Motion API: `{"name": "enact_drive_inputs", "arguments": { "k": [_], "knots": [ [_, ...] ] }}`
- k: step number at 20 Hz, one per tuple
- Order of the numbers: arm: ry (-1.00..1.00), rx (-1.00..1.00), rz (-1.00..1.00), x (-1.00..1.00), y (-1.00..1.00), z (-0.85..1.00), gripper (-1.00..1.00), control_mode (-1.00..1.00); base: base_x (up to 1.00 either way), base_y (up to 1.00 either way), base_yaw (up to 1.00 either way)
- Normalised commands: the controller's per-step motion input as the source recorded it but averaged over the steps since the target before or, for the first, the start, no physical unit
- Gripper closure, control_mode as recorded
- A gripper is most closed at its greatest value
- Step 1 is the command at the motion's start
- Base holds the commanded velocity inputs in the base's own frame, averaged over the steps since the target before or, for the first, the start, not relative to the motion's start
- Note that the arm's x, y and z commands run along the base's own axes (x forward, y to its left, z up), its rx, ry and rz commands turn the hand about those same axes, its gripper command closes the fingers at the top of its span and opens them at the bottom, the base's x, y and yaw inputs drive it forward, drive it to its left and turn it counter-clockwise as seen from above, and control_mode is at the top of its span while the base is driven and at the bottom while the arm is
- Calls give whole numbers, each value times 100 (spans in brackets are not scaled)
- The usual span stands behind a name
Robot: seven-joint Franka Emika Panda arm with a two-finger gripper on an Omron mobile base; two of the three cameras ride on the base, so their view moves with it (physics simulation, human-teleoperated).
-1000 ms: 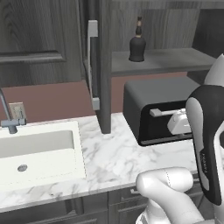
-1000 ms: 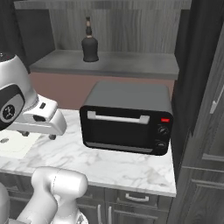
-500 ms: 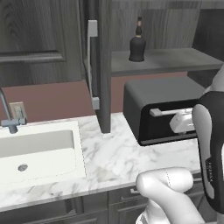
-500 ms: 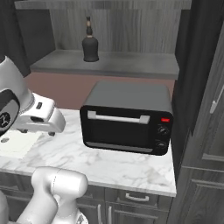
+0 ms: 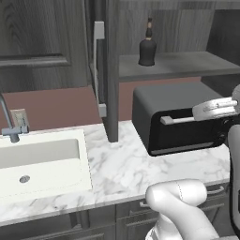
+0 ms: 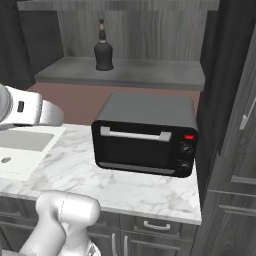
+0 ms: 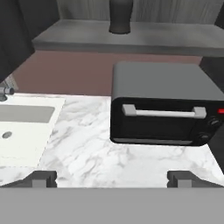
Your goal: Get the candle and the liquor from the cabinet and move them to the dining counter.
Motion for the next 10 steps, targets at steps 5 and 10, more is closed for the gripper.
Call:
{"name": "enact_drive_inputs", "arguments": {
  "k": [5, 10],
  "knots": [
    [-36, 1, 0, 0, 0, 72, -100, -100, 0, 0, 0],
    [-34, 2, 0, 0, -1, 37, -100, -100, 0, 0, 0]
  ]
}}
